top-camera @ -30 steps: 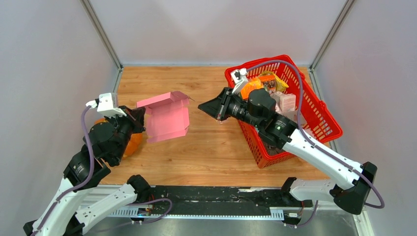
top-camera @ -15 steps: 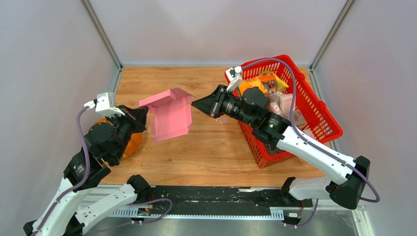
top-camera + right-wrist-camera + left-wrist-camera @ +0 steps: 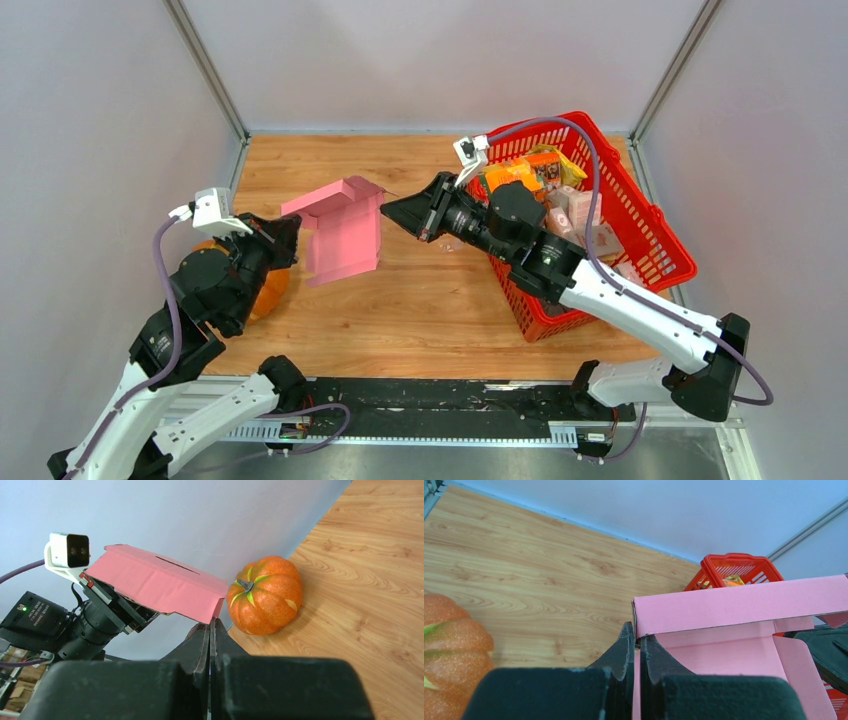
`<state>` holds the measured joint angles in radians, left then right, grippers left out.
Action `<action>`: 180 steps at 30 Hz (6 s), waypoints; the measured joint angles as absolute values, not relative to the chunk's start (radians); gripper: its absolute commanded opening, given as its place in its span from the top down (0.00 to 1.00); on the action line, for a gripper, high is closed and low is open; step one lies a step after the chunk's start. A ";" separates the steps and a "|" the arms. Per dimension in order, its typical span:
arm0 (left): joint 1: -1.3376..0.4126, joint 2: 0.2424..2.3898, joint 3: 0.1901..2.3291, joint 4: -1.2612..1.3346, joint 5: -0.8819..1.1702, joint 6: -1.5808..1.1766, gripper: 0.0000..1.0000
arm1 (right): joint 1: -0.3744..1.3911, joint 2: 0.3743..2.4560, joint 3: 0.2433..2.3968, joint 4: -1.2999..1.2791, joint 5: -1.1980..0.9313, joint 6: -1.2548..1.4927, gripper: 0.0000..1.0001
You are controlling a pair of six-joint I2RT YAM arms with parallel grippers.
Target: Fold the paper box
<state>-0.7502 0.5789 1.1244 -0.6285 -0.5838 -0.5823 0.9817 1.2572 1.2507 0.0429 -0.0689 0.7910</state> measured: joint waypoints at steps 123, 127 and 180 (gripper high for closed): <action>-0.745 0.623 1.111 -0.720 -0.565 -0.527 1.00 | 1.113 1.207 1.608 -0.708 0.136 -0.054 0.34; -0.745 0.604 1.109 -0.715 -0.456 -0.481 1.00 | 0.810 1.075 1.564 -0.713 -0.200 -0.073 0.32; -0.746 0.656 1.159 -0.777 -0.140 -0.401 1.00 | 1.045 1.198 1.380 -0.413 -0.341 0.088 0.51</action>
